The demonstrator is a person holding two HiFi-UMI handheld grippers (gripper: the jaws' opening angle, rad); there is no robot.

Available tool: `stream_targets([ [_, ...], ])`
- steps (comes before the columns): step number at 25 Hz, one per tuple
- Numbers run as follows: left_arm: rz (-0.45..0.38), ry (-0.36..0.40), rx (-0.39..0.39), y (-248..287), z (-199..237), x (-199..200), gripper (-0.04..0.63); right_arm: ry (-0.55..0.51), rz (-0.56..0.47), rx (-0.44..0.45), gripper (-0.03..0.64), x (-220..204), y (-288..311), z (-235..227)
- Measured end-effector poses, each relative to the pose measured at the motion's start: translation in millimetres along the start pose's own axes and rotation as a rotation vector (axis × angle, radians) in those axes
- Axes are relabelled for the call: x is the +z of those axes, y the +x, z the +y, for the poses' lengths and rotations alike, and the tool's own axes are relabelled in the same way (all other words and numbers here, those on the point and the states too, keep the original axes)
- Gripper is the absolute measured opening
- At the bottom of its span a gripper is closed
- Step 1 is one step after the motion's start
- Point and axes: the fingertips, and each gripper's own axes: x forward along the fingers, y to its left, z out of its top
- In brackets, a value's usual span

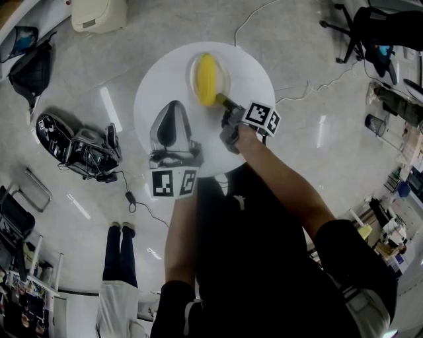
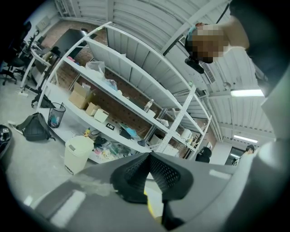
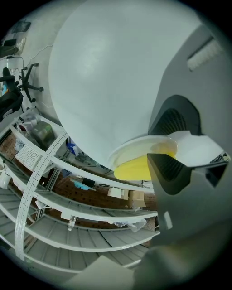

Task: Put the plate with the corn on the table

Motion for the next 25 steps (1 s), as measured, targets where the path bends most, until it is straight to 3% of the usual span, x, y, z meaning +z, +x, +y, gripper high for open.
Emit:
stream_targets([
  [25, -0.017, -0.001, -0.01, -15.0, -11.9, 0.4, 0.005, 0.01, -0.021, -0.001, 0.161, -6.6, -17.5, -8.0],
])
